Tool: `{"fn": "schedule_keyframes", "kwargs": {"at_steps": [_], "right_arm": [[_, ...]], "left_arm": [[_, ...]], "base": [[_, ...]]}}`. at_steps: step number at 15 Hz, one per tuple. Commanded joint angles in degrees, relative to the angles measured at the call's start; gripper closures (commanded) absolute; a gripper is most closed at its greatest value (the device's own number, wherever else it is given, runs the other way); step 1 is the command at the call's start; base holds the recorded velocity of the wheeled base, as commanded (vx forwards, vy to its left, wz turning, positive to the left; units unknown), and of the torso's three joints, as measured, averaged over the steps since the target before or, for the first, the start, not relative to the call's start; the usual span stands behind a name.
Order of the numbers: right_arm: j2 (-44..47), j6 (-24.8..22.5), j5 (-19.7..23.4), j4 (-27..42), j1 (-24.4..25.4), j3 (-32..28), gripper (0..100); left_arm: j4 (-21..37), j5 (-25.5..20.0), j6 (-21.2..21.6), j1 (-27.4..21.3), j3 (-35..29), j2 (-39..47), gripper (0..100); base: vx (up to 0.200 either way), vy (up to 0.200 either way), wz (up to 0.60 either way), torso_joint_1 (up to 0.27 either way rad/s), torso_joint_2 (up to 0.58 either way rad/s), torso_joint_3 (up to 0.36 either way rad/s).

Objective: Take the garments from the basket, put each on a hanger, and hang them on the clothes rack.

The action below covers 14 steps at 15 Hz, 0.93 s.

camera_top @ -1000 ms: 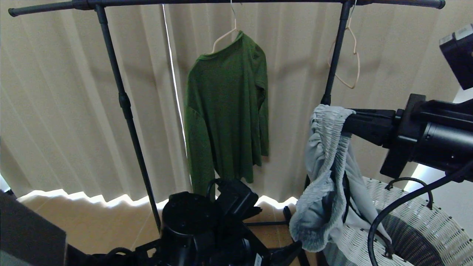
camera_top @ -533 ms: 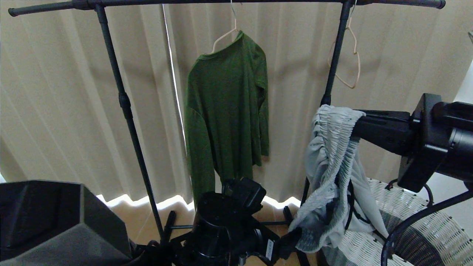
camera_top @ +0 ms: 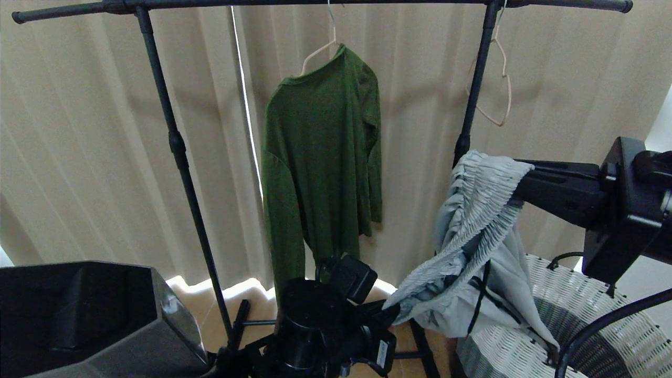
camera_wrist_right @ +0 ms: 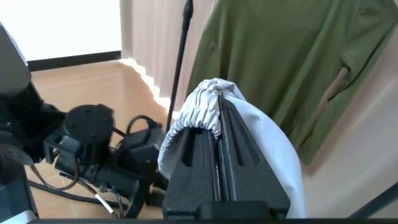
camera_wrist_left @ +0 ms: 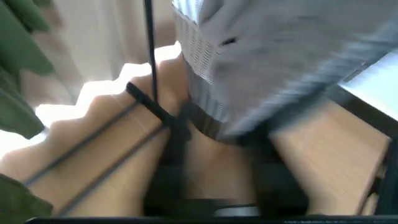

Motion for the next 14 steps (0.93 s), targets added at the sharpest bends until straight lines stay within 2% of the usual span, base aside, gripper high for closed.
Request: {"fn": "schedule_keyframes", "kwargs": {"at_steps": [1,2,3,4,5,8,9,10,14], "right_arm": [[0.4,1.2,0.0,-0.2,-2.2,0.4,100],[0.9,1.6,0.0,-0.2,-3.8,0.5,100],[1.6,1.8,0.0,-0.2,-5.5,0.5,100],[2.2,1.8,0.0,-0.2,-6.8,0.7,100],[3.8,1.8,0.0,-0.4,-9.0,0.7,100],[5.9,1.6,-0.2,-3.0,-10.9,0.9,100],[6.1,1.6,-0.2,-3.6,-10.8,1.1,100],[6.3,1.4,-0.2,-5.0,-10.8,1.3,100],[7.7,1.2,-0.3,-7.8,-10.9,1.2,100]], "left_arm": [[-12.0,0.9,2.9,0.2,9.6,-0.4,100],[-18.9,0.7,7.4,2.2,14.6,-1.2,100],[-21.0,0.6,10.6,6.1,17.5,-3.5,100],[-20.9,0.6,11.3,8.6,17.9,-5.7,100],[-18.3,0.6,11.6,14.8,17.0,-10.9,100],[-4.6,0.4,11.3,22.0,12.6,-22.9,100],[-1.9,0.3,11.2,23.0,11.6,-24.6,100],[5.4,0.3,11.2,25.1,8.9,-28.9,100],[23.2,0.3,9.8,27.1,-0.6,-39.2,100]], "base": [[0.0,0.0,0.0,0.0,0.0,0.0],[0.0,0.0,0.0,0.0,0.0,0.0],[0.0,0.0,0.0,0.0,0.0,0.0],[0.0,0.0,0.0,0.0,0.0,0.0],[0.0,0.0,0.0,0.0,0.0,0.0],[0.0,0.0,0.0,0.0,0.0,0.0],[0.0,0.0,0.0,0.0,0.0,0.0],[0.0,0.0,0.0,0.0,0.0,0.0],[0.0,0.0,0.0,0.0,0.0,0.0]]}}
